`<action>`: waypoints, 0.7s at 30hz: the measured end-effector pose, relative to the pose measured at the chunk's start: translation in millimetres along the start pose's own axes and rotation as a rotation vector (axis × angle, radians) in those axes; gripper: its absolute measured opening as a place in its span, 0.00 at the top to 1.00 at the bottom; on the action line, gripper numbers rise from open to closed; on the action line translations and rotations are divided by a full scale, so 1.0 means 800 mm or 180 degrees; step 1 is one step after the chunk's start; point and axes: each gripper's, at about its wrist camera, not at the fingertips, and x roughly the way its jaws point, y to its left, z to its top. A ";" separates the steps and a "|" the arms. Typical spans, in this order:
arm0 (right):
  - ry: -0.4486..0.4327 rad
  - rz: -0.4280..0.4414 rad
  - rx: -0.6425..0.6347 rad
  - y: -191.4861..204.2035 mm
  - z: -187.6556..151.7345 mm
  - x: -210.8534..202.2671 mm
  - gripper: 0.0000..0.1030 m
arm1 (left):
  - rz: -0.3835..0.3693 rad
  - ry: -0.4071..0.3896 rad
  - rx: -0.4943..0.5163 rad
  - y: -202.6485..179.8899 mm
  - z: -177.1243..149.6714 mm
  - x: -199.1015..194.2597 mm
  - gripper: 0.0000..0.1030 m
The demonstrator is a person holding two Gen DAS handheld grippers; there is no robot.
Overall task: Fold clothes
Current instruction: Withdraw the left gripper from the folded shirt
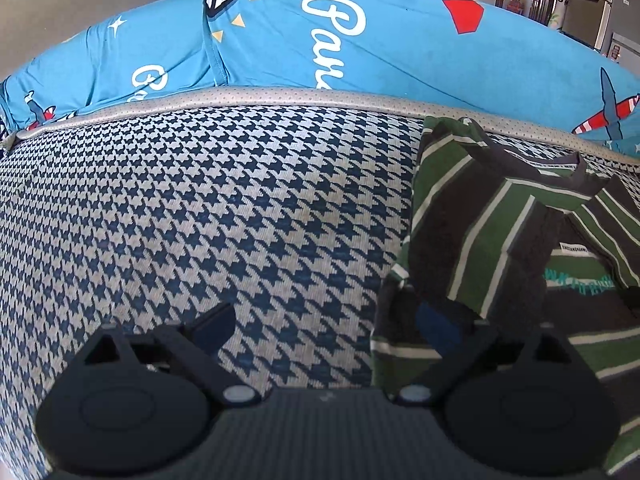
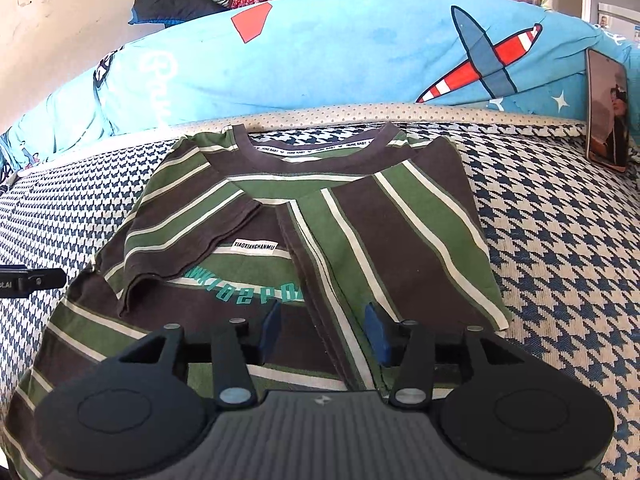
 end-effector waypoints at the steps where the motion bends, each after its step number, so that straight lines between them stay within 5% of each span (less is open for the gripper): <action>1: -0.0017 0.0014 0.0000 -0.002 0.000 -0.003 0.56 | -0.0014 0.0011 -0.0017 0.002 -0.004 -0.005 0.03; 12: -0.0112 0.0064 -0.0028 -0.016 0.000 -0.027 0.56 | -0.0177 0.0037 -0.0082 -0.002 -0.030 -0.027 0.00; 21: 0.0114 -0.0042 -0.0108 -0.016 -0.008 -0.014 0.55 | -0.0427 0.0105 -0.0102 -0.024 -0.025 -0.011 0.00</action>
